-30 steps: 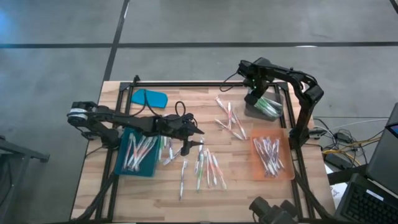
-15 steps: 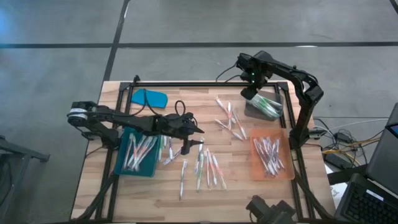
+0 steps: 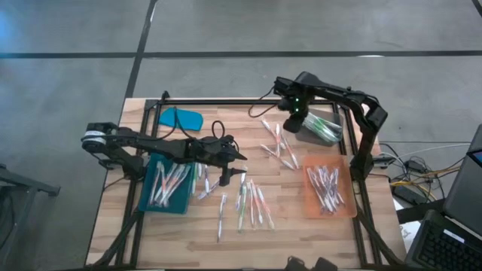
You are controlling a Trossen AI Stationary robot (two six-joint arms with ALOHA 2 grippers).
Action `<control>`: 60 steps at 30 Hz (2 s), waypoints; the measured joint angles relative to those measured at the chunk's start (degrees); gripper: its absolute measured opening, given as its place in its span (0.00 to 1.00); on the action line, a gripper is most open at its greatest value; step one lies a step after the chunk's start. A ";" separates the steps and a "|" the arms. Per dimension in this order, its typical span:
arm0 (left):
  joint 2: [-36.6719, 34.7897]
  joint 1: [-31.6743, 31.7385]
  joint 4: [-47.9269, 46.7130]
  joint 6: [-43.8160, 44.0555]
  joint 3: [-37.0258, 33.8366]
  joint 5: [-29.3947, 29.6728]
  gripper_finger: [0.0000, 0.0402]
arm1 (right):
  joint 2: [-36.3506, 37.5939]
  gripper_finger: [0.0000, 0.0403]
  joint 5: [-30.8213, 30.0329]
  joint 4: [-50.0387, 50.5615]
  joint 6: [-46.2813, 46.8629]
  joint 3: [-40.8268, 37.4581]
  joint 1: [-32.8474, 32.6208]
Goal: Pick & Place Toothbrushes
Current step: Adjust the black bin
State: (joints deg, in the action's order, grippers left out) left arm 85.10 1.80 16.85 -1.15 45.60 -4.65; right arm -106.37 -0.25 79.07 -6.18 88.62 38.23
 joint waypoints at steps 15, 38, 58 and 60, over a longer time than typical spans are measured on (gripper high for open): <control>0.00 -0.01 -1.37 0.85 0.00 0.01 0.59 | 0.00 0.02 5.15 -0.11 1.13 -3.27 -9.10; 0.00 -0.01 -1.26 0.98 0.00 0.01 0.59 | 0.00 0.02 -6.15 -10.84 -2.92 -13.86 -5.72; 0.00 -0.02 -1.26 0.96 0.00 0.01 0.59 | 0.14 0.02 -5.12 -16.58 -5.00 -13.90 1.03; 0.00 -0.02 -1.26 0.96 0.00 0.01 0.59 | 0.51 0.02 -1.88 -16.57 -5.00 -13.90 0.58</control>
State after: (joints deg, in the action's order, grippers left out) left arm 85.10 1.78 15.59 -0.19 45.60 -4.64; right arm -105.86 -2.13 62.50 -11.18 74.72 38.81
